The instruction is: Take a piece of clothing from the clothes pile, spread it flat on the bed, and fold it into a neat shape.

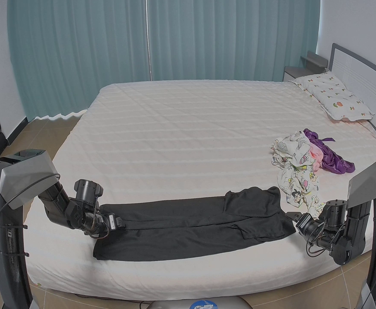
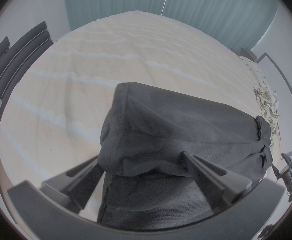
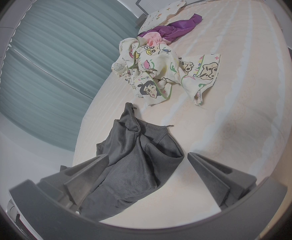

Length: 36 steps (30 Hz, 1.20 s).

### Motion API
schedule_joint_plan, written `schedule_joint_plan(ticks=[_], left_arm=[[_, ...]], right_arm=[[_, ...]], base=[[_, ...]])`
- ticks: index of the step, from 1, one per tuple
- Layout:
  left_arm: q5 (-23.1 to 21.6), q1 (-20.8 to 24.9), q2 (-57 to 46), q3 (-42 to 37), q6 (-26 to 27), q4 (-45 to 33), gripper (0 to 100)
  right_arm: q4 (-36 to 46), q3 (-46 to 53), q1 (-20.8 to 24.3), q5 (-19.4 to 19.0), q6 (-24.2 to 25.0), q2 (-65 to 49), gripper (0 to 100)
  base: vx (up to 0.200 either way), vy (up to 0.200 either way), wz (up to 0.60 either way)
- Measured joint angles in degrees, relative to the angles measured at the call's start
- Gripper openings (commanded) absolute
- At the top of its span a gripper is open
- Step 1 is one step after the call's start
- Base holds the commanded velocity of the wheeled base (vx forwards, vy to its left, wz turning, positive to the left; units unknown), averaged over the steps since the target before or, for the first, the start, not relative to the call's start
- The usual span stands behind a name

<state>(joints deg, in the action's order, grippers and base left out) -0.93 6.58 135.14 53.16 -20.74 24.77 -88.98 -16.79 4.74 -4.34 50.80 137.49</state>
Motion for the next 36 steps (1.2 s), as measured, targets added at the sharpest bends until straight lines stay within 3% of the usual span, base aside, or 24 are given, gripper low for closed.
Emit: schedule_joint_plan(ticks=[28,36], left_arm=[[0.0,-2.0,-2.4,-2.8,-0.5,-0.1,0],[0.0,-2.2,-2.5,-2.9,-0.5,0.0,0]], right_arm=[[0.0,0.1,0.4,0.0,0.0,0.0,100],[0.0,0.1,0.7,0.0,0.0,0.0,100]], base=[[0.000,0.000,0.00],[-0.075,0.000,0.00]])
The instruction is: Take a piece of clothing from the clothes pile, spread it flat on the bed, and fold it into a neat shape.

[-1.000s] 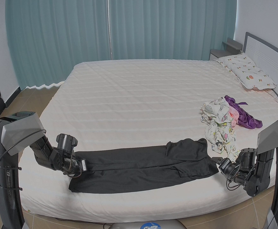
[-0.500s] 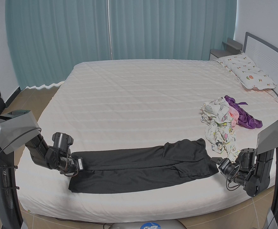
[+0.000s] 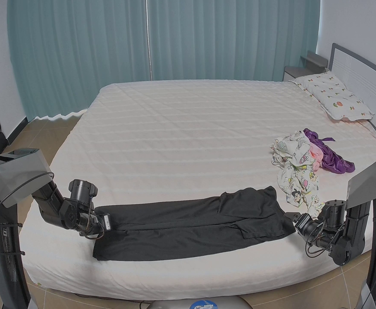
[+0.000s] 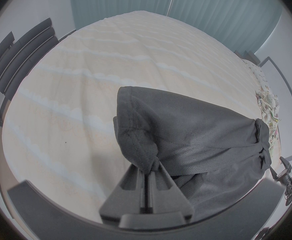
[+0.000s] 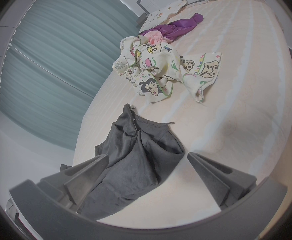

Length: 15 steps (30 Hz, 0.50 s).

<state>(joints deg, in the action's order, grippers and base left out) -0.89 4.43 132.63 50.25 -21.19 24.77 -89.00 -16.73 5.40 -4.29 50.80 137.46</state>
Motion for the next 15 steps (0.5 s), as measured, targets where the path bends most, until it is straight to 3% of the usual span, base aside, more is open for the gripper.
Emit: schedule_joint_plan(ticks=[15], left_arm=[[-0.1,-2.1,-0.8,0.1,-0.1,-0.1,0]], right_arm=[[0.0,0.0,0.1,0.0,0.0,0.0,100]], base=[[0.000,0.000,0.00]])
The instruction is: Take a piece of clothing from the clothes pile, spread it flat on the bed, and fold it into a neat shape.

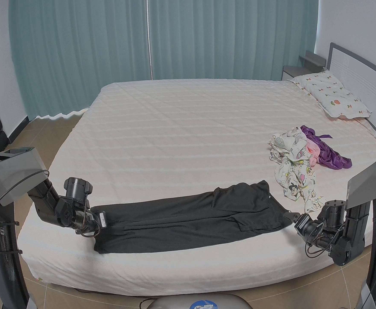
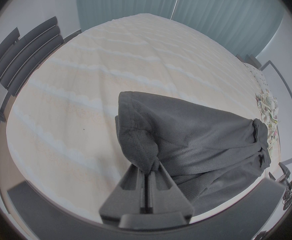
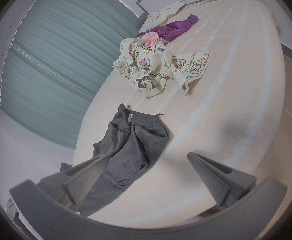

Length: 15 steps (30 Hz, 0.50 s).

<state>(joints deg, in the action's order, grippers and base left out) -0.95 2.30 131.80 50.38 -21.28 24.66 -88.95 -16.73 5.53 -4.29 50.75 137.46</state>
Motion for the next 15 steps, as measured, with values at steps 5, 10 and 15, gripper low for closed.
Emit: schedule_joint_plan(ticks=[5,10,15], left_arm=[[0.0,0.0,-1.1,0.4,-0.3,0.0,0],[0.9,2.0,-2.5,0.7,-3.3,-0.4,0],[2.8,6.4,-4.1,1.9,-7.5,-2.0,0]], right_arm=[[0.0,0.0,0.0,0.0,0.0,0.0,100],[0.0,-0.1,0.0,0.0,0.0,0.0,100],[0.0,-0.1,0.0,0.0,0.0,0.0,100]], base=[[0.000,0.000,0.00],[0.000,0.000,0.00],[0.000,0.000,0.00]])
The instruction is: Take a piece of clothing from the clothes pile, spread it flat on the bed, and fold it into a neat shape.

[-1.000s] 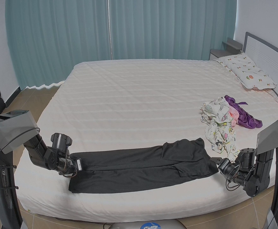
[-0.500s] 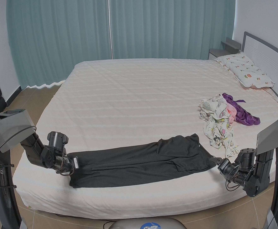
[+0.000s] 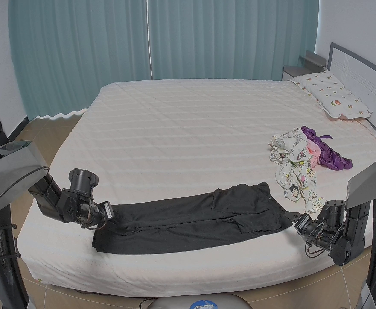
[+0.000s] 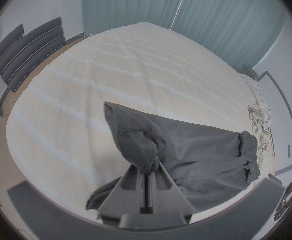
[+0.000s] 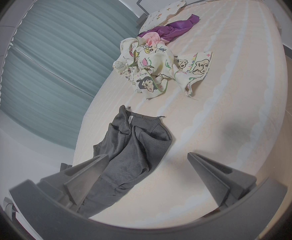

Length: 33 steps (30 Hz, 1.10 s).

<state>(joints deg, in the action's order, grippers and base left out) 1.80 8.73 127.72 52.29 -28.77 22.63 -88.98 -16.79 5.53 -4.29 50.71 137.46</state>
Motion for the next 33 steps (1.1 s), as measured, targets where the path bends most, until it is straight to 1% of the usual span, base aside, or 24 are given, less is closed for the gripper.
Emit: schedule_joint_plan(ticks=[3,7,11,16,20,25,31,33], left_arm=[[1.0,3.7,-1.4,1.5,-1.4,-4.1,0],[1.5,6.5,-2.9,3.8,-3.7,-7.1,0],[2.4,9.3,-3.8,8.1,-6.9,-12.7,0],[3.0,14.1,-4.2,14.6,-11.3,-19.5,0],[3.1,17.2,-4.2,16.7,-12.4,-20.6,0],[3.1,18.8,-4.2,17.3,-12.6,-20.6,0],[3.1,19.8,-4.2,17.4,-12.6,-20.6,0],[3.1,19.9,-4.2,17.4,-12.6,-20.6,0]], right_arm=[[0.0,0.0,0.0,0.0,0.0,0.0,100],[0.0,0.0,0.0,0.0,0.0,0.0,100],[0.0,-0.1,0.1,0.0,0.0,0.0,100],[0.0,0.0,0.5,0.0,0.0,-0.1,100],[0.0,0.0,0.7,0.0,0.0,-0.1,100],[0.0,-0.1,0.8,0.0,0.0,-0.1,100],[0.0,-0.1,0.8,0.0,0.0,-0.1,100],[0.0,-0.1,0.8,0.0,0.0,-0.1,100]], base=[[0.000,0.000,0.00],[0.000,0.000,0.00],[0.000,0.000,0.00],[0.000,0.000,0.00],[0.000,0.000,0.00],[0.000,0.000,0.00],[0.000,-0.200,0.00],[0.000,0.000,0.00]])
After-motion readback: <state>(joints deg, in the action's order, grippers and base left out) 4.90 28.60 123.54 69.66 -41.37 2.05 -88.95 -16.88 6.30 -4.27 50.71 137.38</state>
